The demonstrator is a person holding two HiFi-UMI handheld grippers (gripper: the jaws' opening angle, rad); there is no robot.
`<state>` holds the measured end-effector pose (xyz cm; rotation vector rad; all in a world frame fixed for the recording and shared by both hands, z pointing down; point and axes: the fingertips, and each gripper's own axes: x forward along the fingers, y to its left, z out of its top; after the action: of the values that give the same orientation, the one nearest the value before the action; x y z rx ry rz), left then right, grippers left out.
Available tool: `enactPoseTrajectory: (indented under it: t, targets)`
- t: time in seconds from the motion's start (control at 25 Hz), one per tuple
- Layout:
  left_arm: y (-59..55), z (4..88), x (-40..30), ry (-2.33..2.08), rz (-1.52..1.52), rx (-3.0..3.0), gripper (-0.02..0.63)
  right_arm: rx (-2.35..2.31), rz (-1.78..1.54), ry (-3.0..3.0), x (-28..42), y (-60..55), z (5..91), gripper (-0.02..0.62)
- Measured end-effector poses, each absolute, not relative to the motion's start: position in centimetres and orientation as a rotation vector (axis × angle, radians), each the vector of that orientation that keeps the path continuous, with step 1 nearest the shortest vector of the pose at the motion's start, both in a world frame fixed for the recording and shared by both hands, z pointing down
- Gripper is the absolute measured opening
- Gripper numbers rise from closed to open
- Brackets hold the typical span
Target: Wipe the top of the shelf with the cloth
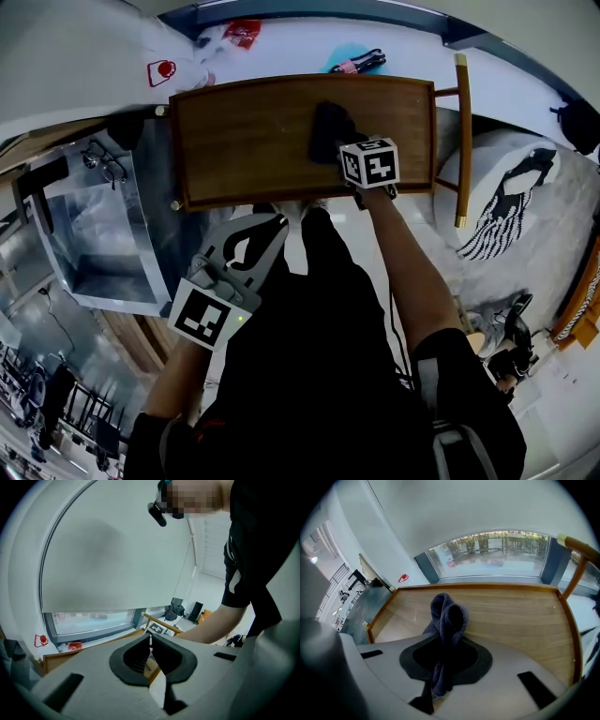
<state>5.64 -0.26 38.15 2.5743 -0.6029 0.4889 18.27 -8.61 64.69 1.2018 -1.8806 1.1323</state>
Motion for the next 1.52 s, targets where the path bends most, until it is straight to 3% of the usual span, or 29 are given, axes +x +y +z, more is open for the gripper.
enactPoseTrajectory:
  t: [0.96,1.52]
  targets:
    - [-0.6,37.9,13.4,-0.478,0.49,2.621,0.032,1.355,1.108,-1.748,31.1,-6.4,64.0,0.049]
    - [-1.2,36.5,13.1,-0.497,0.402,2.638,0.032,1.378,1.002,-1.72,32.6,-6.2,60.5,0.049]
